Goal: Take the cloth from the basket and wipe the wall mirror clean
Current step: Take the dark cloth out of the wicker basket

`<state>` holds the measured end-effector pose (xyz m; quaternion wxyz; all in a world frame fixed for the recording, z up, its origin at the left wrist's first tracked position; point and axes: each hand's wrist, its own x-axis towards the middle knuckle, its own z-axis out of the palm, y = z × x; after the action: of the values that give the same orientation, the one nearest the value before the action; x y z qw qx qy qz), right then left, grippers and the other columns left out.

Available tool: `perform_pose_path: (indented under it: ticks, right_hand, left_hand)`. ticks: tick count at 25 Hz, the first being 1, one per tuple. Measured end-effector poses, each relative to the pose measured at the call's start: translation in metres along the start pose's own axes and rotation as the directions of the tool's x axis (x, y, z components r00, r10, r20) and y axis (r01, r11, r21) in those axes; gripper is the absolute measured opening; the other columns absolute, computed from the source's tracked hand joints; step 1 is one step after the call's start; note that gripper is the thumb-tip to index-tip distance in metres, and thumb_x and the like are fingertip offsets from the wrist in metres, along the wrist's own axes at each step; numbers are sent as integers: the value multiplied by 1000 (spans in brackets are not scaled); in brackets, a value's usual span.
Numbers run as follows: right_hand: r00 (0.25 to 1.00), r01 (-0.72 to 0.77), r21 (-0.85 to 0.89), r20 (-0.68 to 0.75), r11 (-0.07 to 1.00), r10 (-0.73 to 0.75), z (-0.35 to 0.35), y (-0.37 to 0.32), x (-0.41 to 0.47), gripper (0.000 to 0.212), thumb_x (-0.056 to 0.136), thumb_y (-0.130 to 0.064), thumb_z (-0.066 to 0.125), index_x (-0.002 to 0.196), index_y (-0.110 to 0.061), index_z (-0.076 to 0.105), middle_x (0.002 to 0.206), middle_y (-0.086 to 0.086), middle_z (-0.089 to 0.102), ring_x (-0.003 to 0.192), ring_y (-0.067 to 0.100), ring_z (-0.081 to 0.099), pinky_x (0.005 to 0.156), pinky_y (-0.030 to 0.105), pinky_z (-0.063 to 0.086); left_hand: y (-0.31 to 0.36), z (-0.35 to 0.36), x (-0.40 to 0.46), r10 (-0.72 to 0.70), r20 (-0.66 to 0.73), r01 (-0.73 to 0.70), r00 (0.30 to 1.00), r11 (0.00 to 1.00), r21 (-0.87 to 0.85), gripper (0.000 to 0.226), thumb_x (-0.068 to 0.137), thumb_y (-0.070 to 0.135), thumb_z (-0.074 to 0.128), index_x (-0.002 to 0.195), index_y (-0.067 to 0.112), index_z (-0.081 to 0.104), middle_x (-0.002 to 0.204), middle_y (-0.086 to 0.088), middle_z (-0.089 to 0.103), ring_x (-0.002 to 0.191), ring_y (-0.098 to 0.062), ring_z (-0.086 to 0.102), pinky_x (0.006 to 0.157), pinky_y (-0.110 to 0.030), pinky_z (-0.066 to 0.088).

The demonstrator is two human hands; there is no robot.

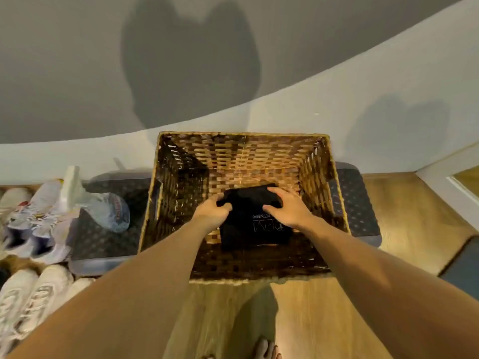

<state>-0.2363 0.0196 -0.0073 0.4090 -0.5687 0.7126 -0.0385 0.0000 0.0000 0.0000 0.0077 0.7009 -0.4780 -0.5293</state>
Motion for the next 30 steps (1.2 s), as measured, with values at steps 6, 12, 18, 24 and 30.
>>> perform_pose_path:
  ticks: [6, 12, 18, 24, 30]
  right_hand:
    - [995, -70, -13, 75, 997, 70, 35, 26, 25, 83, 95, -52, 71, 162, -44, 22, 168, 8, 10, 155, 42, 9, 124, 56, 27]
    - [999, -14, 94, -31, 995, 17, 57, 24, 22, 73, 101, -27, 68, 161, -33, 27, 156, 11, 25, 149, 38, 27, 120, 52, 36]
    - [998, -49, 174, -33, 983, 56, 46, 12, 15, 64, 103, -16, 64, 159, -28, 34, 155, 15, 38, 145, 34, 40, 118, 42, 38]
    - [996, 24, 90, -84, 996, -16, -27, -48, -39, 62, 104, -21, 63, 159, -27, 34, 149, 18, 43, 139, 38, 47, 113, 45, 42]
    - [963, 119, 73, -251, 990, -97, -184, -187, -155, 63, 103, -21, 64, 158, -29, 34, 146, 12, 45, 136, 33, 51, 115, 43, 42]
  left_hand:
    - [-10, 43, 36, -12, -30, 17, 999, 988, 152, 94, 90, 57, 70, 164, 35, 17, 168, -10, 8, 150, -34, 32, 120, -39, 34]
    - [-10, 65, 41, 6, -165, 10, 986, 995, 98, 95, 88, 47, 79, 163, 32, 24, 167, -11, 24, 150, -32, 33, 120, -42, 35]
    - [-1, 62, 29, 20, -217, -20, 976, 1000, 1, 65, 96, 25, 74, 154, 20, 45, 149, -9, 54, 140, -30, 49, 113, -39, 43]
    - [51, 12, -47, 122, -298, -130, 947, 992, -7, 50, 95, 24, 73, 143, 19, 57, 139, -7, 62, 133, -30, 54, 114, -42, 43]
    - [170, -107, -200, 297, -362, -324, 883, 946, -14, 54, 95, 24, 74, 144, 17, 55, 137, -11, 62, 132, -33, 54, 114, -48, 44]
